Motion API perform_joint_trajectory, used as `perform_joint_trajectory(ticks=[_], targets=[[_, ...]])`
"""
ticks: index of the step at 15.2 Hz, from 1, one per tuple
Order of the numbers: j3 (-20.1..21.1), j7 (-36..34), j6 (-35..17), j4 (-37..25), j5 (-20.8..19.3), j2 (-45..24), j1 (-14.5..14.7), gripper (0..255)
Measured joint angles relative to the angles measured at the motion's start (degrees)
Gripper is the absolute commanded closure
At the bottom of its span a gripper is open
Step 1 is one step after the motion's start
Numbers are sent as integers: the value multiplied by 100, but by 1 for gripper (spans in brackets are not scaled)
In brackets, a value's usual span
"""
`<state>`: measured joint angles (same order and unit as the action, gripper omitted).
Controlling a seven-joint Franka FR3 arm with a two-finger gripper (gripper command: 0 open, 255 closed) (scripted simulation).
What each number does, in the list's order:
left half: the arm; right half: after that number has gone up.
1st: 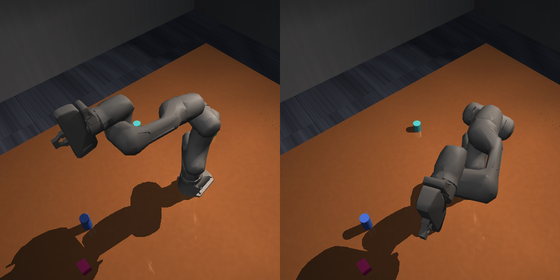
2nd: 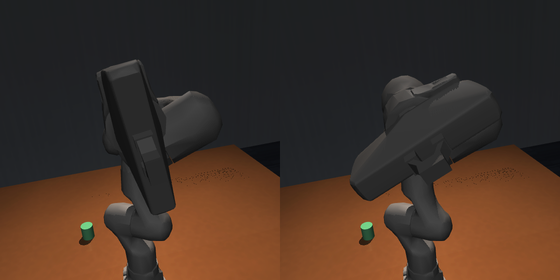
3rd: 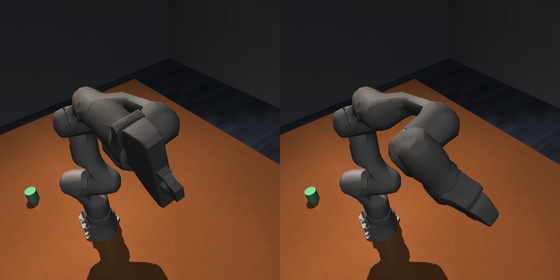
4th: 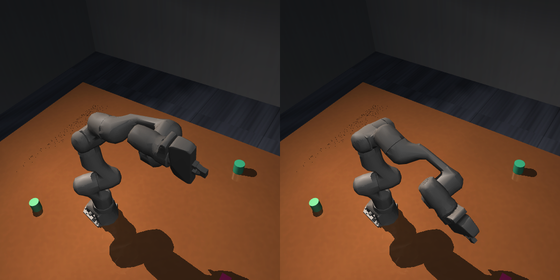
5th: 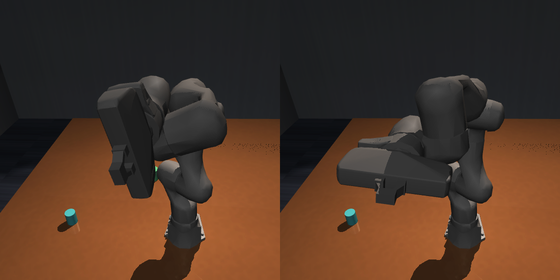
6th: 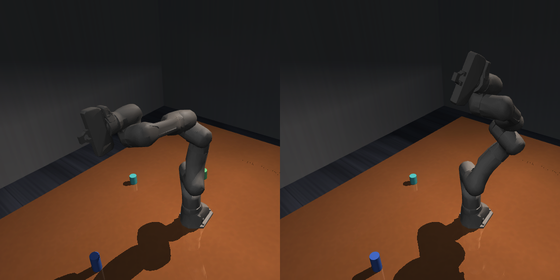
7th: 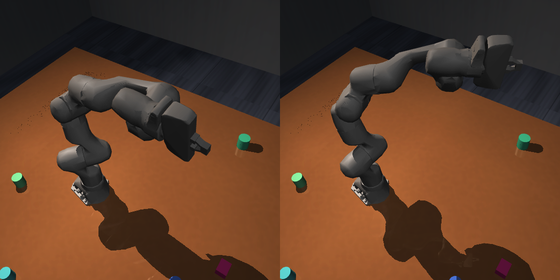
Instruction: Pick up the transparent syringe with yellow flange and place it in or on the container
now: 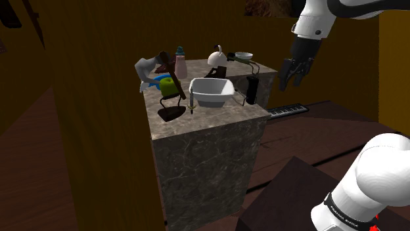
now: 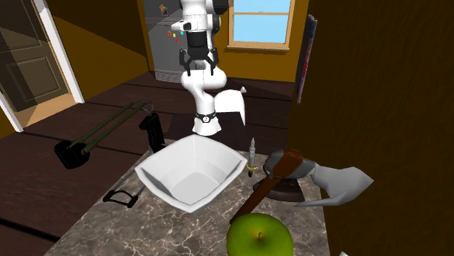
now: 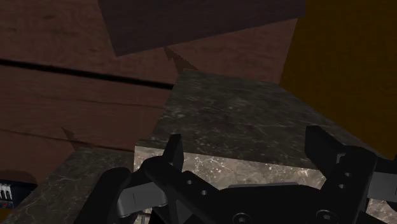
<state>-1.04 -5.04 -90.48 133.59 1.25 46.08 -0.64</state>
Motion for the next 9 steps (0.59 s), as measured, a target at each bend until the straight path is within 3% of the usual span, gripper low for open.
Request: perform_joint_trajectory(ticks=[3,9], targets=[[115,-140,-178,-4,37,-130,9,0],[650,-809,-1238,-19,114,-962,16,0]])
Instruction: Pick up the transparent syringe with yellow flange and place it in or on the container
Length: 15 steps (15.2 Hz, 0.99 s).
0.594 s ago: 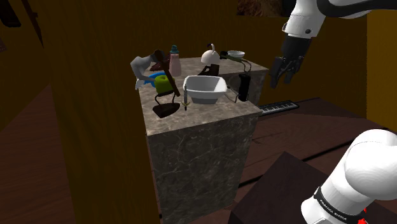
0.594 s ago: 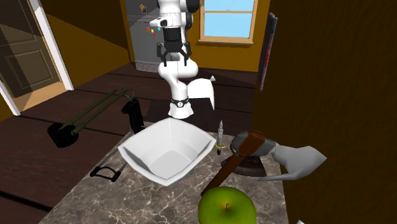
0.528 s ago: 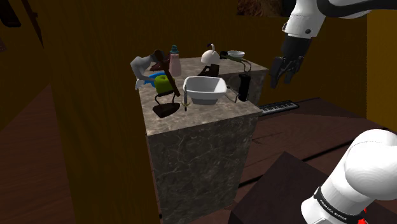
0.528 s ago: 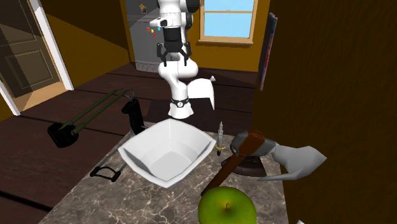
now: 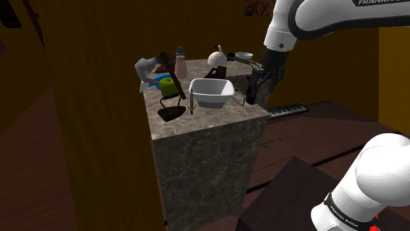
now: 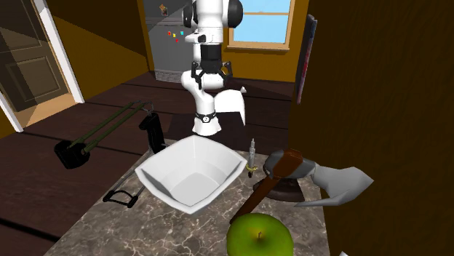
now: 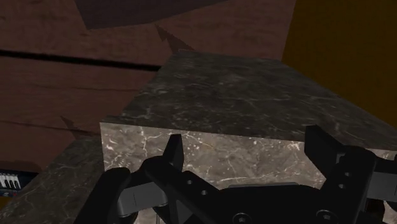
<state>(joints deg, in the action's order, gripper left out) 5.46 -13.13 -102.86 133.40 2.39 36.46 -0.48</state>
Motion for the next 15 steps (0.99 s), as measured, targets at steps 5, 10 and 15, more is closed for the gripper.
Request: perform_joint_trajectory(ticks=[5,10,15], targets=[[449,-630,-761,-281,-105,-845,-51,0],[862,-1322,-1355,-874,-448,-1885,-164,0],[1216,-2145,-1817,-1527,-1029,-2938,-224,0]])
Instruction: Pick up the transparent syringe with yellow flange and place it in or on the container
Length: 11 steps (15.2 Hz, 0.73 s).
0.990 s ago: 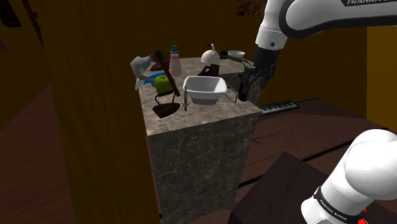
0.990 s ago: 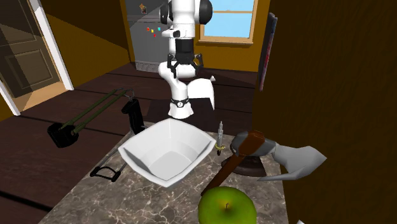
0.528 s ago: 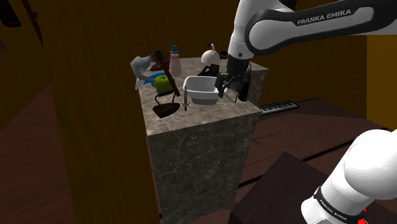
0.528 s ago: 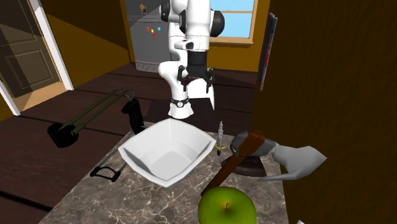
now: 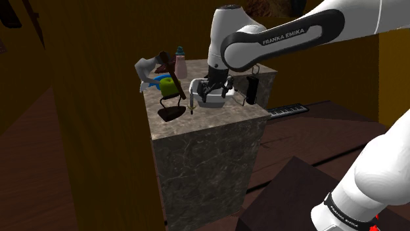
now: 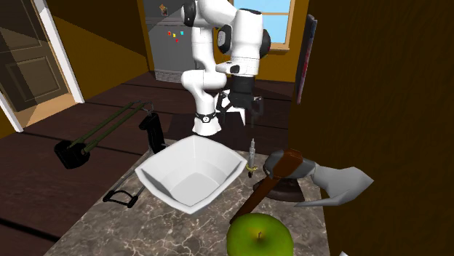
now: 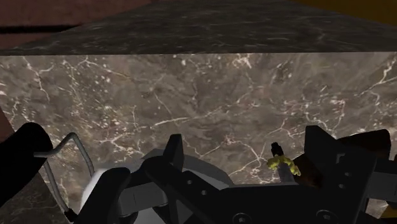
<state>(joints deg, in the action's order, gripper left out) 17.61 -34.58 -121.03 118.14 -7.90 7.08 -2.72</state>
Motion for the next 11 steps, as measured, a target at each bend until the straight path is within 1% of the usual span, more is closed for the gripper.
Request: perform_joint_trajectory(ticks=[4,8,9,11], targets=[[128,-632,-175,-750,-615,-942,26,0],[146,-1234,-159,-1582,-1219,-1817,209,0],[133,-1291,-113,-1768,-1300,-1965,242,0],[111,-1371,-165,-1866,-1395,-2125,273,0]])
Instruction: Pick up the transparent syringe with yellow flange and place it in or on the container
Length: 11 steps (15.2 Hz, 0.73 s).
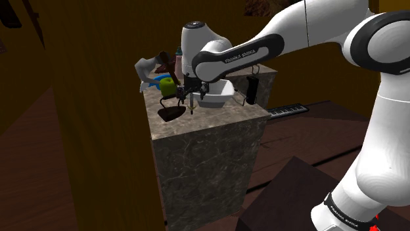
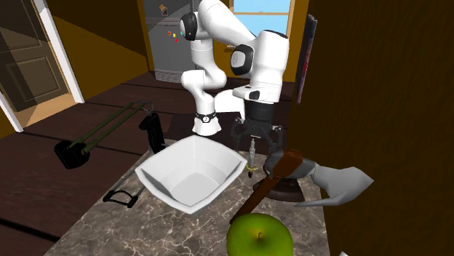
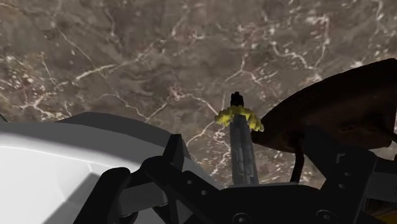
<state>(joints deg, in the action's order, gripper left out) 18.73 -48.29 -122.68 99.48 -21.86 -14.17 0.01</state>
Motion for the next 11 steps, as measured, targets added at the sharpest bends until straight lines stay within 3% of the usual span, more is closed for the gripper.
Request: perform_joint_trajectory(ticks=[11], targets=[[-66,-117,-322,39,-172,-289,6,0]])
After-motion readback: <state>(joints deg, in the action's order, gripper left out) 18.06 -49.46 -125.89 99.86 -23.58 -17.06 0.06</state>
